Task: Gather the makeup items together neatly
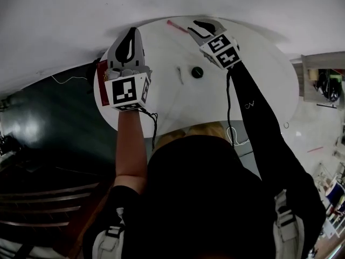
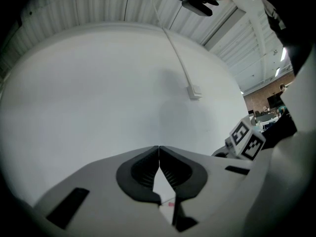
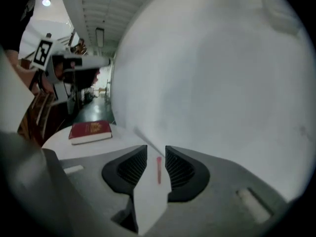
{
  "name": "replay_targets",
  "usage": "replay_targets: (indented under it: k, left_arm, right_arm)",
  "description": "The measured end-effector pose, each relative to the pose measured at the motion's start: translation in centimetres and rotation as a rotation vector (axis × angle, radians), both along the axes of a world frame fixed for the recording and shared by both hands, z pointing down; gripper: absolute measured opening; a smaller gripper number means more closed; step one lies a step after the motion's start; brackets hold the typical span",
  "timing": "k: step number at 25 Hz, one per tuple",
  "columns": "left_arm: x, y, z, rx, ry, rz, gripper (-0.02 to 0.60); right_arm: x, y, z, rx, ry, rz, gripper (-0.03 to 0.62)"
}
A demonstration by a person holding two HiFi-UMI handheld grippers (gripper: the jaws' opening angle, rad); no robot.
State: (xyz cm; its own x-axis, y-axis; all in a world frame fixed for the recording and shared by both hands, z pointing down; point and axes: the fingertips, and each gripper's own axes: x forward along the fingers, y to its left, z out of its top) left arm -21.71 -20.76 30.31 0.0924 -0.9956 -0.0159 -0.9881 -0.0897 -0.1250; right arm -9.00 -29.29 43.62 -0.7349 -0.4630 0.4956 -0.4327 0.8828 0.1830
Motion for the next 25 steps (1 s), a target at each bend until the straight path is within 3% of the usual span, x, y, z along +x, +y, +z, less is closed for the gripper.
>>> replay_targets:
  k: [4, 9, 14, 16, 19, 22, 25]
  left_arm:
    - [-0.8, -0.5, 0.4, -0.015, 0.025, -0.014, 0.009]
    - [-2.5, -1.1, 1.5, -0.051, 0.040, -0.048, 0.009]
    - [-4.5, 0.1, 1.8, -0.068, 0.033, -0.086, 0.009]
    - [-5.3, 0.4, 2.1, -0.072, 0.032, -0.098, 0.009]
    - [-6.2, 0.7, 2.4, -0.085, 0.029, -0.116, 0.009]
    - [-6.3, 0.7, 2.0, -0.060, 0.001, -0.120, 0.009]
    - [-6.0, 0.8, 2.3, -0.076, -0.016, -0.112, 0.009]
  right_arm:
    - [-3.6, -3.0, 8.1, -0.123, 0.193, -0.100, 0.110]
    - [-5.0, -7.3, 16.6, -0.302, 0.295, -0.052, 0.110]
    - [-5.6, -9.3, 20.7, -0.366, 0.414, -0.011, 0.110]
    - [-5.5, -9.5, 21.2, -0.406, 0.428, -0.009, 0.096]
    - [-5.8, -9.3, 21.2, -0.393, 0.471, -0.028, 0.051]
    - [-6.3, -9.0, 19.7, -0.331, 0.431, -0.006, 0.051]
    - [-6.3, -8.1, 15.9, -0.302, 0.236, 0.076, 0.051]
